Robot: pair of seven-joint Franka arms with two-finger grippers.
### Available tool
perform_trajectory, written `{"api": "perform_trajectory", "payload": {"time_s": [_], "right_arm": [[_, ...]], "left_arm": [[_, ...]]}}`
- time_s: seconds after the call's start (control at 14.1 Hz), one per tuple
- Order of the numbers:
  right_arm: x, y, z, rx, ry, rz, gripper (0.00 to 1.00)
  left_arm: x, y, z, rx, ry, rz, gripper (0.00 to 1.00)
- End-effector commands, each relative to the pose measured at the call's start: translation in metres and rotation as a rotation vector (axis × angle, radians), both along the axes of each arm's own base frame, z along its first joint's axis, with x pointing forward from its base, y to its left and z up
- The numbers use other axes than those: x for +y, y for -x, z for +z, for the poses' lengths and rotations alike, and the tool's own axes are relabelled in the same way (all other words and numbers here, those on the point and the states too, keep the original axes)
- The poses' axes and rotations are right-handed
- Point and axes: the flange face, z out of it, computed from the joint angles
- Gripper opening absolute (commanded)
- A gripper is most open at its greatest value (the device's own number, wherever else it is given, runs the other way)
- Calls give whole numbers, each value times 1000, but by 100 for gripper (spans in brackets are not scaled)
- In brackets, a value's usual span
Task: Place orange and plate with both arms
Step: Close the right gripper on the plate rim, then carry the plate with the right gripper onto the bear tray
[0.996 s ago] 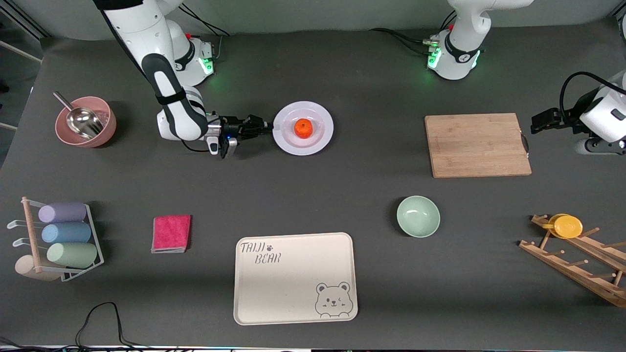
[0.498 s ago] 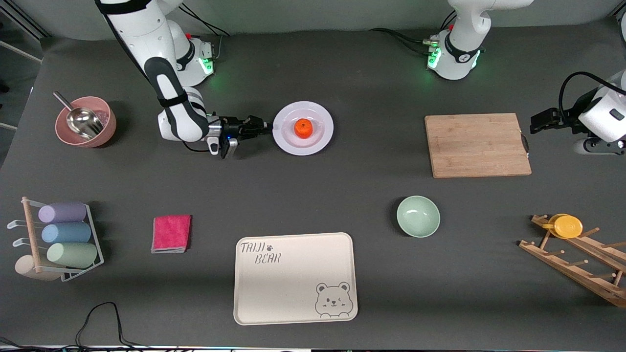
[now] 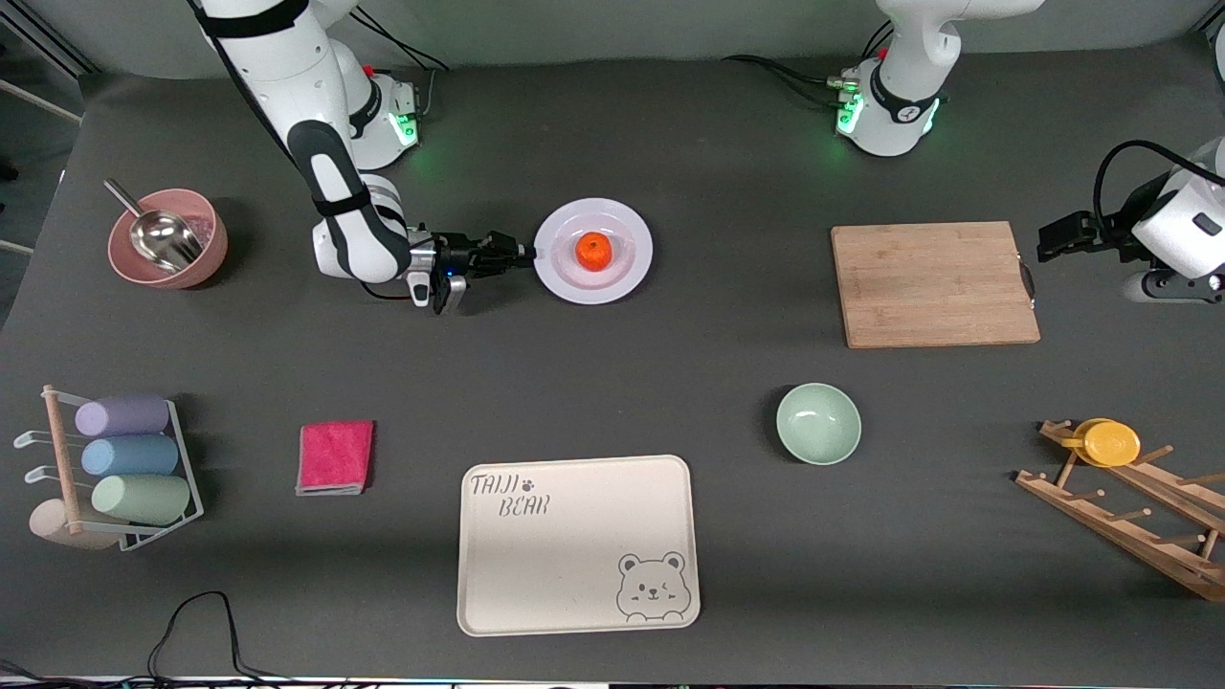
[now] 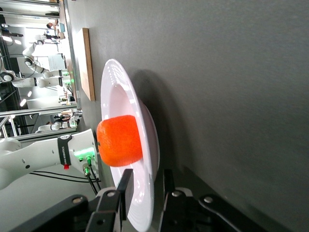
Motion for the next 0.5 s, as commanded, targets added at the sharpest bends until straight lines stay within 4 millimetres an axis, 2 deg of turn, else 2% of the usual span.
{"api": "perform_trajectory", "payload": {"time_s": [0.0,0.21,0.28,0.36,0.43], "right_arm": [[14,-4,-4,-27,-25,-3,32],[21,-5,-3,-33,-29,10,31],[22,-6,-2,-35,-32,11,18],[22,-6,-2,-35,-32,11,2],[22,-6,-2,-35,-32,11,0]], "left_arm": [[-2,2,4,-15,-14,-21,100],[-2,0,5,-30,-15,-21,100],[-1,0,5,-31,-15,-20,100],[-1,0,4,-31,-15,-20,100],[-1,-1,4,-31,-15,-20,100]]}}
